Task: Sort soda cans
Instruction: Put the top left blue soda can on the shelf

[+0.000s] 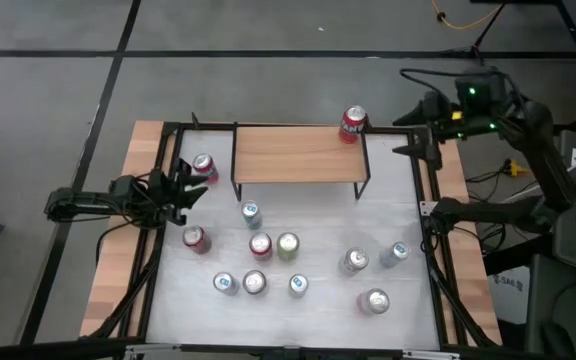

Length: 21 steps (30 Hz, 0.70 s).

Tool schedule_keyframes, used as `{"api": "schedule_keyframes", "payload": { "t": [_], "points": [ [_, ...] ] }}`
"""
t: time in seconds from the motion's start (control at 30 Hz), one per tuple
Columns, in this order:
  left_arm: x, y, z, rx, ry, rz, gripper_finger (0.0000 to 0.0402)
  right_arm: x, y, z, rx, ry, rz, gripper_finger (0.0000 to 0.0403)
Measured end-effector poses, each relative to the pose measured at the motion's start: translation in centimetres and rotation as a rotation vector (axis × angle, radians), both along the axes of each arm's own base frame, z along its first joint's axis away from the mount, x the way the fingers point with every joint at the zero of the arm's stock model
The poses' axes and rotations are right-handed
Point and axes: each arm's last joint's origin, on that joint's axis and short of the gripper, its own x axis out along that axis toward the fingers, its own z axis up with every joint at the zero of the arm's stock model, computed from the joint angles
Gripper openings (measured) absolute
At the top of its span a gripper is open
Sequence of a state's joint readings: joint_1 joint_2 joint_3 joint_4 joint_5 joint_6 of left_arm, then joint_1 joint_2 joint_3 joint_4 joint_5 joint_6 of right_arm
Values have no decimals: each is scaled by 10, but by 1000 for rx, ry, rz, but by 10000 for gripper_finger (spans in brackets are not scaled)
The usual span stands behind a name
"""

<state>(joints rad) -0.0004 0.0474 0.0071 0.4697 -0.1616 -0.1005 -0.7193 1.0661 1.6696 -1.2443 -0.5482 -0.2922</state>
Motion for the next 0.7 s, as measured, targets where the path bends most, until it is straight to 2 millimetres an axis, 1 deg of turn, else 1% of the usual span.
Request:
{"api": "schedule_keyframes", "payload": {
  "t": [0.1,0.17,0.27,0.33,0.47,0.6,0.7],
  "points": [
    [4,0,2,-16,-10,-19,175,-4,5,-10,23,-27,6,356],
    [8,0,3,-17,-17,-20,188,-5,6,-20,36,-38,6,356],
    [17,0,8,-17,20,-22,195,-4,6,-38,69,-67,12,356],
    [26,0,16,-17,58,-22,195,-1,4,-51,93,-91,30,356],
    [48,-1,35,-6,125,-49,190,3,2,-74,130,-121,61,356],
    [73,-3,54,16,168,-114,188,4,1,-94,154,-104,66,356],
    [91,-6,65,24,228,-150,188,6,0,-106,181,-76,65,356]
  ]
}}
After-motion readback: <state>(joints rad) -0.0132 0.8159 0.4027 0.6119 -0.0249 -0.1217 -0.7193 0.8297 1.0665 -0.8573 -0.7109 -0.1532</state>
